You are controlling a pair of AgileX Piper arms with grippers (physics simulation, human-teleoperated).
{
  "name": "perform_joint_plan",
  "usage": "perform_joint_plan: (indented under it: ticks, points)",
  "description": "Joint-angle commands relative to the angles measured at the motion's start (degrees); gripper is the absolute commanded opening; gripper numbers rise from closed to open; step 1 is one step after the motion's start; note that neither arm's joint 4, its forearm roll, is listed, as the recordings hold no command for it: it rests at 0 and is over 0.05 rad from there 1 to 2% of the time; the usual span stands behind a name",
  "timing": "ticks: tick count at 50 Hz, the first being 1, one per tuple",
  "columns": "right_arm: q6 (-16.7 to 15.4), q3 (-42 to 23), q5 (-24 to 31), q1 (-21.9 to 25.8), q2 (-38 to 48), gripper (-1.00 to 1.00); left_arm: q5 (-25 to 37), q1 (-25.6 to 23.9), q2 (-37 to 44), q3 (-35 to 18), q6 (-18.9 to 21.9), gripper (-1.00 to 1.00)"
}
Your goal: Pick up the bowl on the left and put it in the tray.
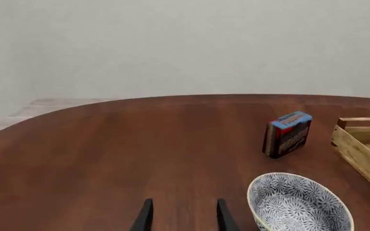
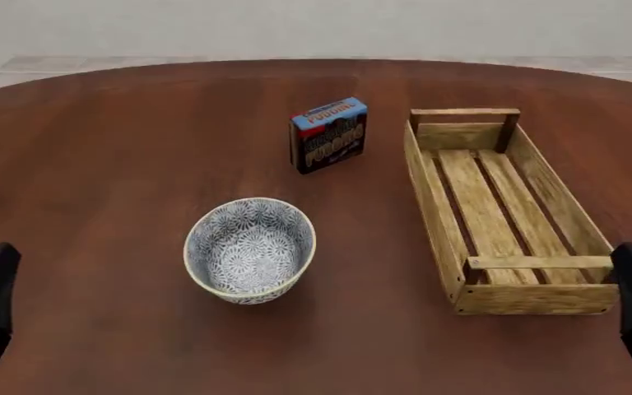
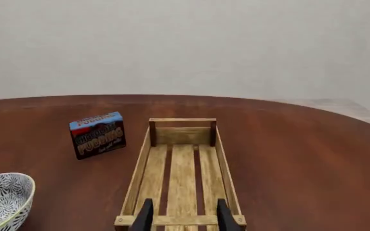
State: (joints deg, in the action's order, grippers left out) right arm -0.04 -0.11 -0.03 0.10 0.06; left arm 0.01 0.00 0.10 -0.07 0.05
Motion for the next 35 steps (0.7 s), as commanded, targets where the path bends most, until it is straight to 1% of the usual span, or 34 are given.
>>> perform_joint_plan:
  ticks: [1,6,8,11,18,27,30,31,32,35]
  points:
    - [-0.18,-0.26,-0.25,0.37,0.17,1.0,0.12,0.0,0.09,-0.08,0.21,1.0]
    - [0.32,-0.15,-0.35,0.6,0.25,1.0,0.29,-0.17,0.06,-0.1,0.55,1.0]
    - [0.06,-0.13,-0.66,0.12,0.11,1.0,0.31,-0.01,0.21,-0.03,0.88,1.0]
    - [-0.44,-0.16,-0.6,0.77,0.09,1.0,0.39,-0.08,0.22,-0.01,0.94,1.0]
    - [0.06,-0.3,-0.51,1.01,0.58,1.0,0.53,-0.3,0.08,0.03,0.73,1.0]
    - [-0.73,-0.3,-0.11,2.2,0.02,1.0,0.36,-0.54,-0.01,-0.2,0.73,1.0]
    - [-0.56,-0.44,0.11,2.3,0.01,1.0,0.27,-0.67,-0.03,-0.17,0.88,1.0]
    - [0.65,-0.93,1.08,3.38,0.15,1.0,0.36,-0.65,-0.04,-0.18,0.81,1.0]
    - [-0.15,-1.1,0.95,3.99,0.02,1.0,0.37,-0.67,-0.04,-0.18,0.83,1.0]
    - [-0.38,-1.79,1.93,4.78,0.88,1.0,0.4,-0.81,-0.05,-0.28,0.98,1.0]
